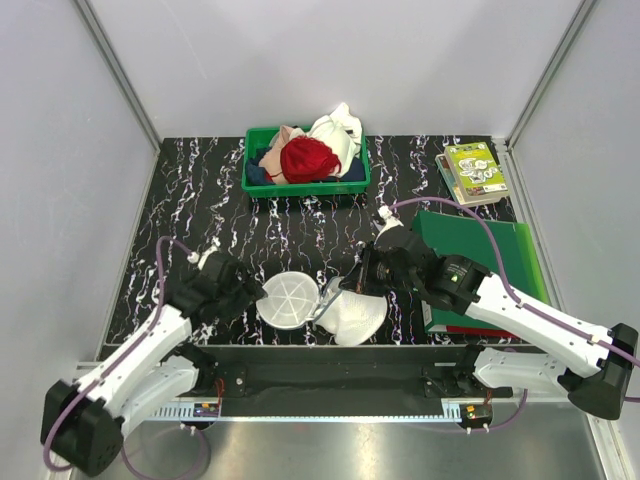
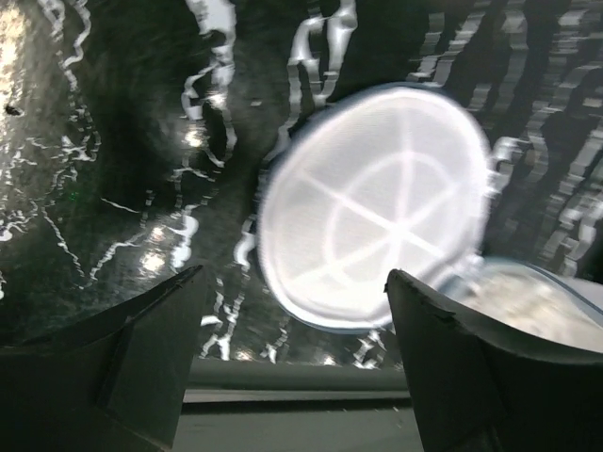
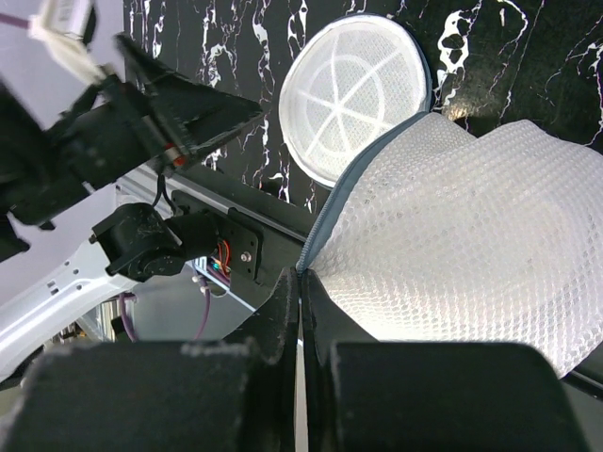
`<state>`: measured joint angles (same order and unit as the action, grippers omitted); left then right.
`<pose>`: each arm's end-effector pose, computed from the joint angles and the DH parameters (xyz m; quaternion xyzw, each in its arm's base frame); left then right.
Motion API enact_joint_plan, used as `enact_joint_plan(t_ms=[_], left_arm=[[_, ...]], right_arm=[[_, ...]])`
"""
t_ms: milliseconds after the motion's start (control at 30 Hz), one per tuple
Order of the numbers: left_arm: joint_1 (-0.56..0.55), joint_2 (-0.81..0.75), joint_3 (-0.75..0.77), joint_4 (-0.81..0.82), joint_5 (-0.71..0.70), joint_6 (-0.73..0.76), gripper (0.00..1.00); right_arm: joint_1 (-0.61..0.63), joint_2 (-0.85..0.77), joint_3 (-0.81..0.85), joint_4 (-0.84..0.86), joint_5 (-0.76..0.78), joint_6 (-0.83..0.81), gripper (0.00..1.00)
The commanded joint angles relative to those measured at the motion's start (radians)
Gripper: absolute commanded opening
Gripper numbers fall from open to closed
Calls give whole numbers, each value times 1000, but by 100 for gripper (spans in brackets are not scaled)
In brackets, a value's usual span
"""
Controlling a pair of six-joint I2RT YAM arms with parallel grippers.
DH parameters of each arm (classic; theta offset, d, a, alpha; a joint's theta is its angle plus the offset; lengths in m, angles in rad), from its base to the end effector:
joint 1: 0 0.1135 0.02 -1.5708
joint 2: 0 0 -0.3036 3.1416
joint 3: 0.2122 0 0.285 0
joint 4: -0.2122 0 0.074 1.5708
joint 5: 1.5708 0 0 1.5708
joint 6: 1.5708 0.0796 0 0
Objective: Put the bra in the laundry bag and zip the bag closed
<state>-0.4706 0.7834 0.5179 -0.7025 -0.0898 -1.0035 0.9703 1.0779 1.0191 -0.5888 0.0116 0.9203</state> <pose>0.1605 -0.0736 0.1863 -0.2640 0.9168 -0.1676 0.2484 0.1593 0.2309 0.3318 -0.0198 0.8951 0.3580 0.2650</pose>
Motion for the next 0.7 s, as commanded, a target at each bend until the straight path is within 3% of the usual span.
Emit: enact_joint_plan(t_ms=[0, 267, 367, 467, 633, 667], left_arm=[[13, 89, -41, 128, 42, -6, 76], [13, 152, -124, 219, 70, -66, 63], [13, 189, -134, 299, 84, -57, 54], [13, 252, -124, 348, 116, -43, 42], [18, 228, -53, 309, 49, 31, 0], [18, 209, -18, 244, 4, 72, 0]], right_arm=[[-5, -27, -5, 17, 24, -12, 0], [-4, -15, -2, 29, 21, -18, 0], [-5, -7, -1, 33, 18, -17, 0], [-4, -6, -2, 37, 19, -20, 0], [-7, -9, -14, 37, 22, -24, 0], [-5, -10, -19, 37, 27, -29, 0]])
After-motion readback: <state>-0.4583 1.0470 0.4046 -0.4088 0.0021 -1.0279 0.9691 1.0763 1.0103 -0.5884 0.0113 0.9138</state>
